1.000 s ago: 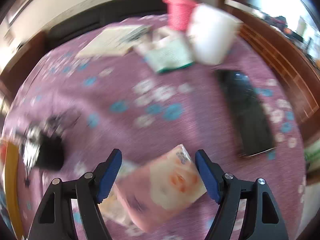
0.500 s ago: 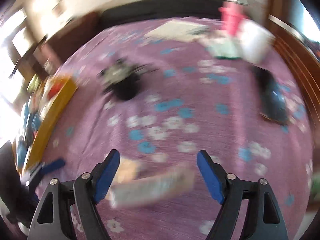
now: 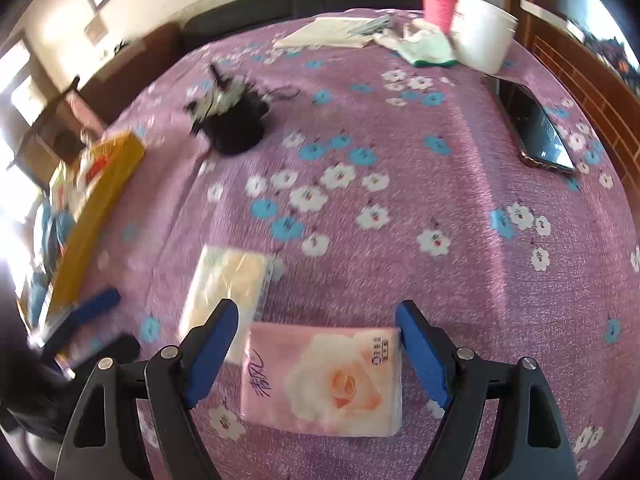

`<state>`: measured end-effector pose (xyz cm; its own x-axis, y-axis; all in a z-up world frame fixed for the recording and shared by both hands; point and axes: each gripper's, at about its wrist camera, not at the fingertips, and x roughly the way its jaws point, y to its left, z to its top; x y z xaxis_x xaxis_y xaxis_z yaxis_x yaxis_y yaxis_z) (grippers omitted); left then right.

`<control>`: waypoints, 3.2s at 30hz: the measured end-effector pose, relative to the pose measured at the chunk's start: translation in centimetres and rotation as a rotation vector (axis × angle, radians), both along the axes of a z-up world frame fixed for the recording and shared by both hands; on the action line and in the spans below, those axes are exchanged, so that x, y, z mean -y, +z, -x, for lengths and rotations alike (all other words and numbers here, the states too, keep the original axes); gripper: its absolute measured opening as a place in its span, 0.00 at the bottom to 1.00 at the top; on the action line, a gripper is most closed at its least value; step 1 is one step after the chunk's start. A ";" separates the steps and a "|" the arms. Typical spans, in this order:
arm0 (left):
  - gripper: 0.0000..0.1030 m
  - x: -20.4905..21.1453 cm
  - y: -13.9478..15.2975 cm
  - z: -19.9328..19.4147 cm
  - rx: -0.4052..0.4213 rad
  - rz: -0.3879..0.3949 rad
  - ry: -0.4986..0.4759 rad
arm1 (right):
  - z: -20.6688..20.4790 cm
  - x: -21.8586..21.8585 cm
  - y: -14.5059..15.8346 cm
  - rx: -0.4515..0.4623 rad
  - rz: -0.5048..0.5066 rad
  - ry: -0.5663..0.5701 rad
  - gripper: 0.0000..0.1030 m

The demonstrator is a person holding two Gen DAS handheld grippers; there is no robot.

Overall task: Organize soft objects
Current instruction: 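Grasp pink rose tissue pack with right gripper while left approaches white pack, then grasp the white Face tissue pack with the left gripper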

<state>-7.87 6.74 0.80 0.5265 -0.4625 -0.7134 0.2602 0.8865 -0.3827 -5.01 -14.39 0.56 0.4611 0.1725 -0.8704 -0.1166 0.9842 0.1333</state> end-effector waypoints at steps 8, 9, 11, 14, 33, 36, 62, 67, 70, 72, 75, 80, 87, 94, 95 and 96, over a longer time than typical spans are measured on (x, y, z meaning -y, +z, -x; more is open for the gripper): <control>1.00 0.0 0.1 0.0 0.000 -0.004 0.000 | 3.1 3.7 0.1 0.032 0.212 -0.030 0.82; 1.00 0.0 0.1 0.1 0.000 -0.004 0.001 | 3.6 4.7 0.7 0.038 0.156 -0.039 0.82; 1.00 0.0 0.0 0.1 0.000 -0.003 0.001 | 4.8 6.5 1.7 0.059 0.086 -0.062 0.85; 1.00 0.0 0.0 0.1 0.000 -0.005 0.001 | 6.5 7.6 2.1 0.065 0.119 -0.062 0.88; 1.00 0.6 -0.1 0.3 0.002 -0.051 0.000 | 2.2 10.4 2.2 0.090 0.042 -0.235 0.86; 1.00 0.7 -0.2 0.2 0.002 -0.064 -0.001 | 2.7 11.8 1.3 0.027 -0.061 -0.275 0.86; 0.99 6.4 -0.1 0.0 -0.052 -0.329 -0.129 | 3.8 8.0 -0.6 0.053 0.103 -0.122 0.56; 0.99 8.9 0.1 -1.7 -0.072 -0.313 -0.135 | 4.7 10.6 -0.8 0.061 0.065 -0.155 0.57; 0.99 11.0 -0.4 -2.6 -0.062 -0.342 -0.158 | 5.1 11.7 -0.8 0.070 0.042 -0.169 0.57; 0.99 12.1 -0.7 -3.1 -0.047 -0.374 -0.160 | 5.2 11.9 -0.8 0.076 0.039 -0.169 0.57; 0.99 13.4 -0.9 -3.7 -0.035 -0.399 -0.165 | 5.2 11.6 -0.9 0.086 0.059 -0.163 0.57; 0.99 14.0 -1.1 -3.7 -0.017 -0.431 -0.159 | 5.3 11.2 -1.0 0.103 0.067 -0.153 0.65; 0.42 13.2 0.0 -3.2 0.023 -0.403 -0.145 | 5.1 10.7 -1.2 0.105 0.078 -0.151 0.71; 0.42 11.6 0.4 -2.7 -0.002 -0.326 -0.122 | 5.2 10.7 -1.1 0.106 0.079 -0.156 0.71; 0.42 11.5 0.5 -2.4 -0.002 -0.320 -0.122 | 5.2 10.8 -1.1 0.105 0.079 -0.160 0.71; 0.42 11.2 0.7 -2.1 0.002 -0.314 -0.122 | 5.2 10.8 -1.1 0.105 0.080 -0.163 0.71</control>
<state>-5.81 -4.49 1.53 0.4824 -0.2801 -0.8300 0.3722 0.9233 -0.0952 -10.23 -25.14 -0.57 0.5658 0.0207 -0.8243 0.0363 0.9981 0.0499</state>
